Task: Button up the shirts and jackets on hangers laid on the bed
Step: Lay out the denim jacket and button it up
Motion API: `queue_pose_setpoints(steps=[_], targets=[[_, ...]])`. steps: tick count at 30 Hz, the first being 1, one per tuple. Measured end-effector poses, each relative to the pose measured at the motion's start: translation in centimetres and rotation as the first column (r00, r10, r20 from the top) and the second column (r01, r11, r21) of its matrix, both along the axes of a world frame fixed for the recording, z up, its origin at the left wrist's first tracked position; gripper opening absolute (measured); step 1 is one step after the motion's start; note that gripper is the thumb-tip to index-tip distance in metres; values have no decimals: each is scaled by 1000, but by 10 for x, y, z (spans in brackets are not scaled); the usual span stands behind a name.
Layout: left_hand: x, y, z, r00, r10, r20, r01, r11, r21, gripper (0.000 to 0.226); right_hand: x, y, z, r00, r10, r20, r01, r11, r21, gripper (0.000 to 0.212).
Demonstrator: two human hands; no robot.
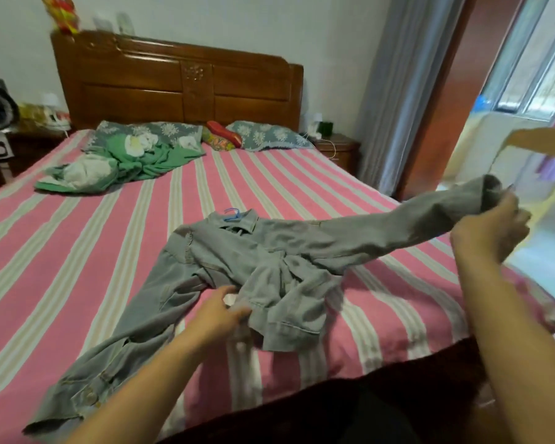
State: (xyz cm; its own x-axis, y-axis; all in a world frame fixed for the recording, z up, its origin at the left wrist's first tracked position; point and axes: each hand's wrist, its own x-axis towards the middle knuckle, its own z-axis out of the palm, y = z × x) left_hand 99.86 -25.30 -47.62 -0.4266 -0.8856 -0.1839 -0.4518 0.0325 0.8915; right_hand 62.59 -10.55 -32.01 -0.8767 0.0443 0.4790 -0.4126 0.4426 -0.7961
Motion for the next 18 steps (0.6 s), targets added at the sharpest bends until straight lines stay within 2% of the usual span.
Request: queue_pose_setpoints(steps=[1, 2, 3, 4, 5, 6, 7, 8, 9, 11, 13, 14, 16, 17, 18], targets=[[1, -2, -1, 997, 60, -42, -57, 996, 66, 46, 4, 1, -24, 1000, 19, -1, -19, 991, 131, 57], [1, -1, 0, 995, 72, -70, -64, 992, 109, 25, 16, -1, -50, 994, 105, -11, -99, 960, 262, 63], [2, -2, 0, 997, 50, -52, -43, 992, 119, 15, 36, -4, -73, 970, 242, 3, -224, 892, 394, 66], [1, -2, 0, 999, 13, -36, -8, 991, 135, 19, 60, -10, -96, 903, 425, 56, -391, 763, 515, 70], [0, 3, 7, 999, 9, -41, -2, 986, 167, 19, 90, -15, -117, 779, 604, 167, -565, 562, 604, 80], [0, 8, 16, 996, 44, -79, -26, 976, 216, 14, 117, -20, -137, 636, 707, 309, -689, 340, 640, 88], [0, 12, 26, 986, 95, -139, -57, 965, 254, 9, 144, -22, -152, 529, 735, 425, -746, 163, 646, 95], [1, 17, 39, 967, 148, -205, -90, 959, 268, 6, 163, -23, -164, 475, 736, 483, -757, 62, 650, 100], [4, 24, 55, 946, 186, -267, -115, 959, 260, 5, 173, -24, -170, 460, 740, 490, -745, 21, 667, 102], [19, 36, 88, 899, 194, -392, -139, 977, 164, 7, 173, -25, -171, 488, 765, 421, -689, 42, 724, 90], [45, 49, 122, 895, 196, -400, -224, 974, -25, 15, 165, -25, -153, 486, 801, 348, -714, 135, 687, 67], [61, 55, 136, 916, 197, -350, -267, 950, -163, 20, 158, -24, -140, 494, 809, 319, -748, 209, 629, 51], [94, 67, 163, 956, 196, -218, -269, 883, -385, 29, 144, -18, -105, 574, 780, 250, -768, 406, 496, 21], [113, 73, 173, 979, 177, -105, -205, 885, -417, 34, 131, -15, -86, 629, 745, 225, -762, 533, 367, 18], [129, 80, 182, 989, 126, 74, -88, 917, -388, 39, 115, -10, -69, 688, 693, 214, -725, 643, 246, 16]])
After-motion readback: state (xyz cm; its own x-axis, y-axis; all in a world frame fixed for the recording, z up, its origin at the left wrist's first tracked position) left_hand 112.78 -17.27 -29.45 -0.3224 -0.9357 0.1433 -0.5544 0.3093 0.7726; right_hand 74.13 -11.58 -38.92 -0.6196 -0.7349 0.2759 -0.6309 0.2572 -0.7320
